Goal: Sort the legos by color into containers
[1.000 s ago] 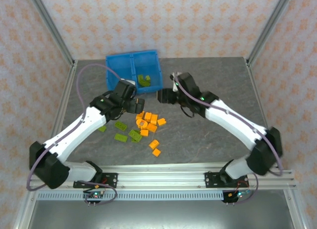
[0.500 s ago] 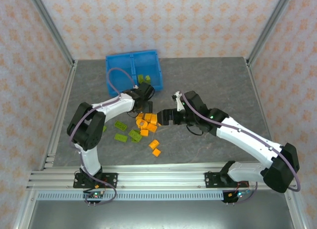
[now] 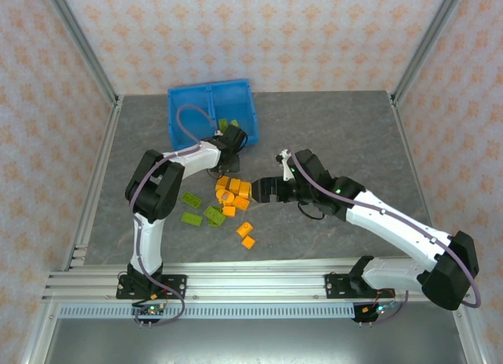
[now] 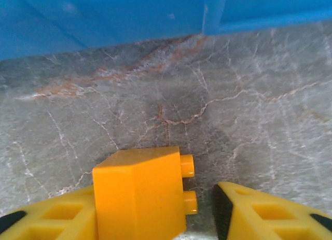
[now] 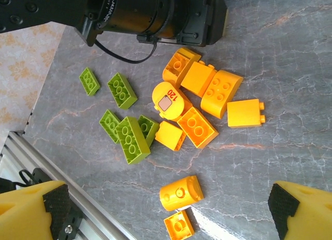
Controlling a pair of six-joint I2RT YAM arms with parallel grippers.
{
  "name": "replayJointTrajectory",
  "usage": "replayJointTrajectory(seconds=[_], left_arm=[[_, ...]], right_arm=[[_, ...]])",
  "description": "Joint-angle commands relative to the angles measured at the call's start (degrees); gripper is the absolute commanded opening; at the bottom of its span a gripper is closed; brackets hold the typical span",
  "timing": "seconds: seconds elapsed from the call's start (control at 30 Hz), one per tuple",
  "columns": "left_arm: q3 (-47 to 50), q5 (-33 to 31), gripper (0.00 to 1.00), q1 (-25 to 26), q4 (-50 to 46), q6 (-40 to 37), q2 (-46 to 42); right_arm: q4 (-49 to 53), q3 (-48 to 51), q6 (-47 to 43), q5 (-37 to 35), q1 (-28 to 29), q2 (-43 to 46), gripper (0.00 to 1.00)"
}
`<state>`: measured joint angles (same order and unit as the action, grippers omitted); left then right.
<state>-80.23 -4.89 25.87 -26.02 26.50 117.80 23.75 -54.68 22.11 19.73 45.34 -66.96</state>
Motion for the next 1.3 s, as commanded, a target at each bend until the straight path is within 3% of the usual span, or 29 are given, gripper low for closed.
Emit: replayJointTrajectory(seconds=[0.0, 0.27, 0.43, 0.6, 0.77, 0.93, 1.13, 1.27], left_arm=[[0.60, -0.60, 0.39, -0.22, 0.55, 1.04, -0.26], [6.95, 1.60, 0.30, -0.20, 2.68, 0.66, -11.06], [7.25, -3.12, 0.30, -0.48, 0.08, -1.63, -21.12], [0.94, -7.05, 0.31, -4.75, -3.72, -5.18, -23.75], [-8.54, -3.52, 0.30, -11.45, -5.19, -6.32, -18.40], [-20.36, 2.67, 0.30, -15.77, -8.97, -3.99, -5.93], [-27.07, 5.81, 0.31, -17.80, -9.93, -0.43, 3.03], [-28.80, 6.50, 0.38, -18.44, -10.69, 1.71, 6.41]], right_arm=[[0.69, -0.08, 0.91, -2.57, 0.36, 1.31, 0.99], [0.20, -0.10, 2.82, -4.95, 0.36, 1.65, 0.99], [-0.28, 0.01, 3.78, -6.24, 0.36, 2.26, 0.99], [-0.43, 0.33, 4.42, -6.76, 0.36, 2.71, 0.99], [0.02, 1.15, 5.29, -7.46, 0.36, 3.93, 0.99], [0.92, 1.49, 5.92, -8.08, 0.36, 5.59, 0.99], [2.60, 1.85, 6.41, -9.24, 0.36, 7.52, 0.99], [2.47, 2.20, 7.42, -9.27, 0.36, 8.25, 0.99]])
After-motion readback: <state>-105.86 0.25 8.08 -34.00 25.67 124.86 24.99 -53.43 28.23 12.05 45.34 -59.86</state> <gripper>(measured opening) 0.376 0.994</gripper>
